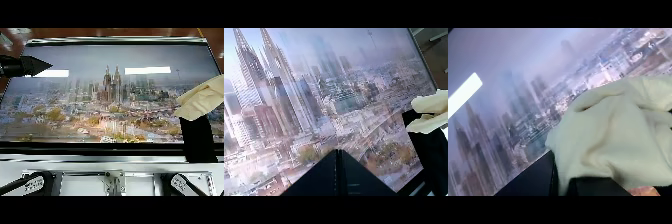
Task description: Fold the shirts.
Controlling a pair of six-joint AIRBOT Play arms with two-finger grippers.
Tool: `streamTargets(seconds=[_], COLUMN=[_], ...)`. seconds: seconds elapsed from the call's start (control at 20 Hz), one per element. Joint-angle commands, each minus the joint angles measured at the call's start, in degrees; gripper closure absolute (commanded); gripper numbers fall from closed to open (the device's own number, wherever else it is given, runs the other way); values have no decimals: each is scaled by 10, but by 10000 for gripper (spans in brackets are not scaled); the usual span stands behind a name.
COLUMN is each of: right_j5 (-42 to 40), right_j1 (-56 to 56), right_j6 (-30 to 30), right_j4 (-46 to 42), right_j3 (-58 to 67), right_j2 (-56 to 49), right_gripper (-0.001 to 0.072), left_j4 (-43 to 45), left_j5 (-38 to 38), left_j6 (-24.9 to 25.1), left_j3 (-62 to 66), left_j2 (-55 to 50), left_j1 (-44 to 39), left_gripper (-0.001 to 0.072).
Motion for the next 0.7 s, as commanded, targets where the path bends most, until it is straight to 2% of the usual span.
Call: streamTargets(seconds=[0.0, 0.2, 0.3, 0.45, 0.55, 0.65], right_j5=[-19, -152, -196, -157, -69, 57], right_j1=[-12, -12, -12, -12, -12, -12], right_j6=[-1, -18, -21, -22, -22, -19], right_j4=[33, 227, 261, 175, 74, -39], right_j3=[2, 2, 2, 2, 2, 1], right_j2=[-22, -28, -28, -41, -57, -73], right_gripper=[651, 650, 651, 650, 650, 650], left_j4=[0, 0, 0, -1, -2, -2], left_j5=[-2, -2, -2, -10, -26, -34], left_j6=[0, 0, 0, -1, -10, -10], left_j3=[0, 0, 0, 0, 0, 0], left_j2=[0, 0, 0, 0, 1, 5], left_j1=[0, 0, 0, 0, 0, 0], left_gripper=[671, 671, 671, 671, 671, 671])
